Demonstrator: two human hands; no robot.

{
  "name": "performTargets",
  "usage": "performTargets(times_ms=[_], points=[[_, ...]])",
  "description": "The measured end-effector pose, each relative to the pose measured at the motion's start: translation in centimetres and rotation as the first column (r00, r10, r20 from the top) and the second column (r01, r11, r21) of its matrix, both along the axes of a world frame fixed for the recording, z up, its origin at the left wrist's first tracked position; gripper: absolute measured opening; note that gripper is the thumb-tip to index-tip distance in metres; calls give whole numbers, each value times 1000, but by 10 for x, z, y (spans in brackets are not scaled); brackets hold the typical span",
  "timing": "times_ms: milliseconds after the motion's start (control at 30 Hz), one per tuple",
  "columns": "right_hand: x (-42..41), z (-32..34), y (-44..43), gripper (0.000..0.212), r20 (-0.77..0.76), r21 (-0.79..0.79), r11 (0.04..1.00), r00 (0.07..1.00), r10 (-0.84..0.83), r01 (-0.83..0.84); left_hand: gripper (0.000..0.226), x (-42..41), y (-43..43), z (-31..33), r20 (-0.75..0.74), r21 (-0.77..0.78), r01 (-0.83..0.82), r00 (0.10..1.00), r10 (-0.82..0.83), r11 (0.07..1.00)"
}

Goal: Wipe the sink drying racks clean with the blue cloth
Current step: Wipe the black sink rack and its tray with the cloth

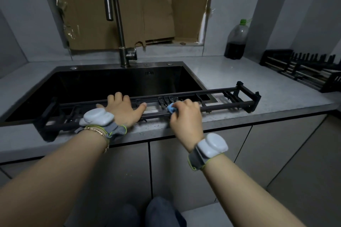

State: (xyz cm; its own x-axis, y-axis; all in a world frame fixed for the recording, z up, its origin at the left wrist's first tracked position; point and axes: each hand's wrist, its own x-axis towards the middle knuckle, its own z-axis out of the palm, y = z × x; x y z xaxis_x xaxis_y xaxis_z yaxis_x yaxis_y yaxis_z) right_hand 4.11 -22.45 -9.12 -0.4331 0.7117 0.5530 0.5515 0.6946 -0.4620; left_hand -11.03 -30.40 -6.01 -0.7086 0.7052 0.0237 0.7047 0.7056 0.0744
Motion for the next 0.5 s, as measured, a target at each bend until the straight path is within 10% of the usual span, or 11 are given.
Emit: performTargets(times_ms=[233, 367, 500], points=[[-42, 20, -36, 22, -9, -98, 956, 961, 277, -276, 60, -9, -2, 5, 60, 65, 37, 997, -41, 997], [-67, 55, -9, 21, -480, -432, 835, 871, 109, -342, 47, -37, -18, 15, 44, 145, 36, 998, -42, 989], [-113, 65, 5, 18, -607, -452, 793, 792, 62, -409, 45, -54, -30, 7, 108, 97, -38, 994, 27, 995]])
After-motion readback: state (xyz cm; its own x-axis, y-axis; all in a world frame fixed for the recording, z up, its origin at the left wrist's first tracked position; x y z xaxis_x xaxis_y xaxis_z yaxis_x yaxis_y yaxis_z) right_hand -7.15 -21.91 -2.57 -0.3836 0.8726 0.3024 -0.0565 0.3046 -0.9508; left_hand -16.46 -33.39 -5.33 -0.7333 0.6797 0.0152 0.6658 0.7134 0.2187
